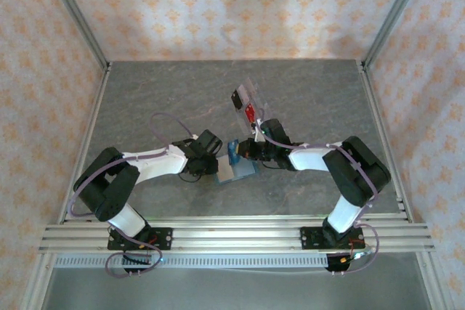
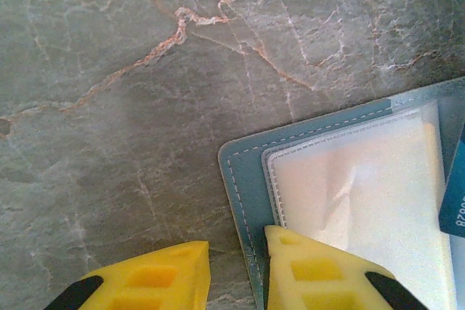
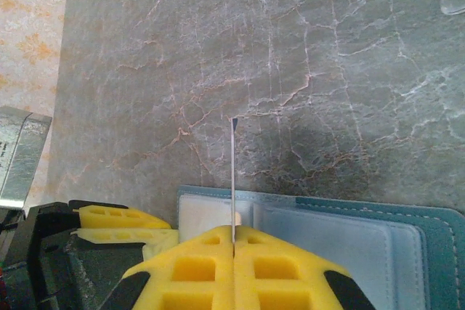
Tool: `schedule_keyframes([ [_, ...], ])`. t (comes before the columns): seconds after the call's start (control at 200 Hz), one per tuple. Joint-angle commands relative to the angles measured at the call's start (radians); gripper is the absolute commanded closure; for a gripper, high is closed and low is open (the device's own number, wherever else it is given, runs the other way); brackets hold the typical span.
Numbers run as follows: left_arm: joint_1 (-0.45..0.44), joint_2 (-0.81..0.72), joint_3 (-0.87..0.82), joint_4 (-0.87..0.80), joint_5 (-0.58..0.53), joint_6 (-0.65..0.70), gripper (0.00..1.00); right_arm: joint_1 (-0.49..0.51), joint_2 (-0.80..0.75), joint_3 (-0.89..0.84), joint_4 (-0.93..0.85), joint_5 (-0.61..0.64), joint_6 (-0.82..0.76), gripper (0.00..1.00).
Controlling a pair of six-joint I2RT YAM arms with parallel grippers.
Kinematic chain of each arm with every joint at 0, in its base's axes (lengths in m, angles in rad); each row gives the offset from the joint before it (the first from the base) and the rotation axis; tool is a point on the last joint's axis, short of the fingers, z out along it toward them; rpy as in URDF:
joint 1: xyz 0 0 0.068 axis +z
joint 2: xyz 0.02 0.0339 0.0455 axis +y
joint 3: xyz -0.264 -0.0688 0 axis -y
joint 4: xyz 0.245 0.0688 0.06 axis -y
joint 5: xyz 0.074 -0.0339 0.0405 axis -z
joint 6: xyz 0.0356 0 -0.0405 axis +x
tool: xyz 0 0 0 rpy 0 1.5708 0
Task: Put the credit cards into the card holder
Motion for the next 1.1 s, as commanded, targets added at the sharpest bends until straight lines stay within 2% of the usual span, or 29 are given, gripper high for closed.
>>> schedule_keyframes([
  [0.0,-0.010,0.107,-0.040,0.026,-0.012,-0.011,0.76,0.005,0.021,-0.009,0.023,0.011,-0.017,1.00],
  [0.751,-0.010,0.121,-0.033,0.028,-0.013,-0.011,0.76,0.005,0.058,-0.107,0.191,-0.113,0.116,1.00],
  [1.096,-0.010,0.123,-0.031,0.028,-0.013,-0.011,0.76,0.006,0.060,-0.141,0.149,-0.144,0.098,1.00],
])
